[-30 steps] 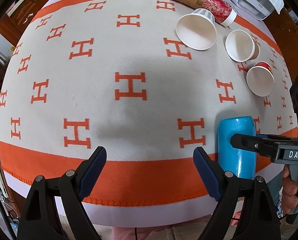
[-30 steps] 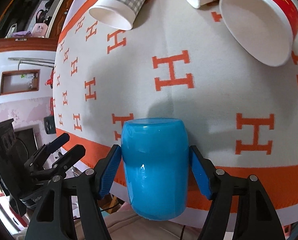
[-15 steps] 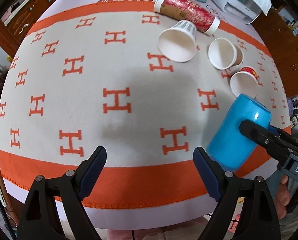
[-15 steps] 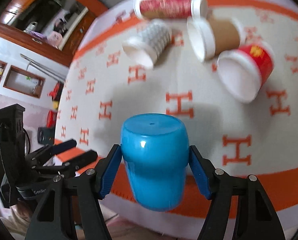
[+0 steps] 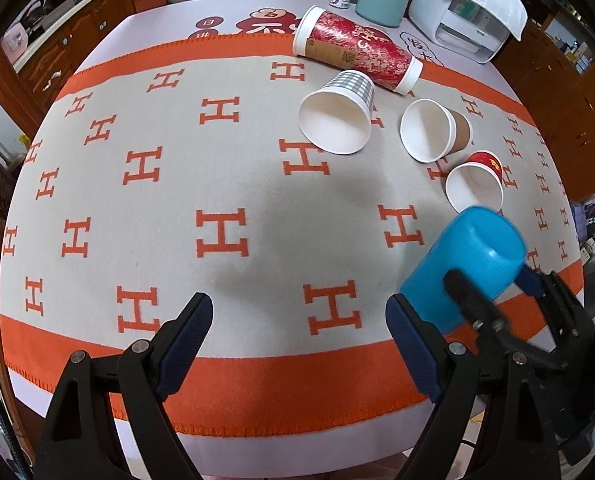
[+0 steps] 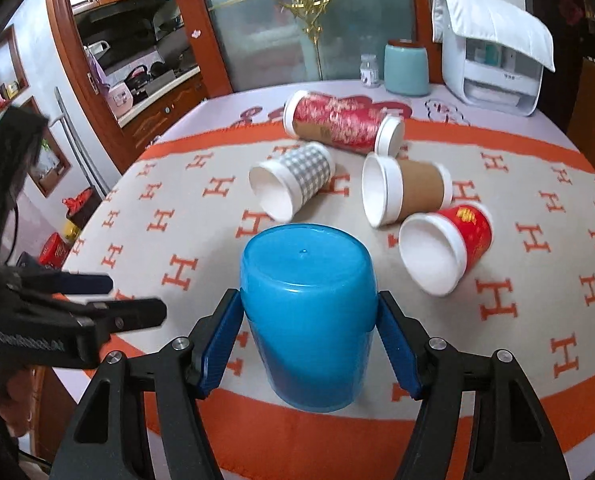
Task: Flip cup upside down
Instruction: 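Rotate the right tool to turn the blue cup upside down, then set the blue cup down on its rim and open the right tool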
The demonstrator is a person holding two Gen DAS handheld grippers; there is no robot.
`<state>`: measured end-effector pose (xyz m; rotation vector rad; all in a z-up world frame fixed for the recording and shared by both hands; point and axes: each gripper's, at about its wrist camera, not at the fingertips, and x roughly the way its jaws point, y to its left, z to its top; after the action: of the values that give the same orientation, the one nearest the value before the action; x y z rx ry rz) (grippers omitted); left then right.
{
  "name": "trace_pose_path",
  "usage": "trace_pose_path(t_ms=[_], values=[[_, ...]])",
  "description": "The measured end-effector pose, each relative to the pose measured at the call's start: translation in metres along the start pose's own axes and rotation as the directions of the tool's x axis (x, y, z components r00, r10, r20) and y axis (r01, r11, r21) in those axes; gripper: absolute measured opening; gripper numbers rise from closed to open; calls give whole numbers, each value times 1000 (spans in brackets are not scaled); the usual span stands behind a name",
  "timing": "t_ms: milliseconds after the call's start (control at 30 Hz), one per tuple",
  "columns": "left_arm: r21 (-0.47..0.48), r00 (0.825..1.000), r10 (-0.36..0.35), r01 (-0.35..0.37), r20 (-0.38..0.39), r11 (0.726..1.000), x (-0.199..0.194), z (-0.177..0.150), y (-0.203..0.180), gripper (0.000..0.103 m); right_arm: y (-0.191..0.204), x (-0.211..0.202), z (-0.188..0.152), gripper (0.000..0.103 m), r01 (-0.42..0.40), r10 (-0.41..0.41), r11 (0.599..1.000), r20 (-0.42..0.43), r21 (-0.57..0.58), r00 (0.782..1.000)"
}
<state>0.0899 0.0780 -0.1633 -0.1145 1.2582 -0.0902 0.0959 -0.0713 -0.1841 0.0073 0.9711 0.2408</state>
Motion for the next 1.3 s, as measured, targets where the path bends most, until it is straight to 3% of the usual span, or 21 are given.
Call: trace_pose_path(t_ms=[267,933,1300], values=[[14,1000,9,-9,18,1000,-2,-5,-3,87,14,11,-25,68,13,-13,997,-1,-71,1000],[62,999,-4,2,41,998,-13,-21,-16,88,15,-2,-48,69,18,-22,995,-47,-102,999],[79,998,3,-7,61,997,-34,-27,-27,92,12,-50,-40,77,-43,41,998,-29,-55,999]])
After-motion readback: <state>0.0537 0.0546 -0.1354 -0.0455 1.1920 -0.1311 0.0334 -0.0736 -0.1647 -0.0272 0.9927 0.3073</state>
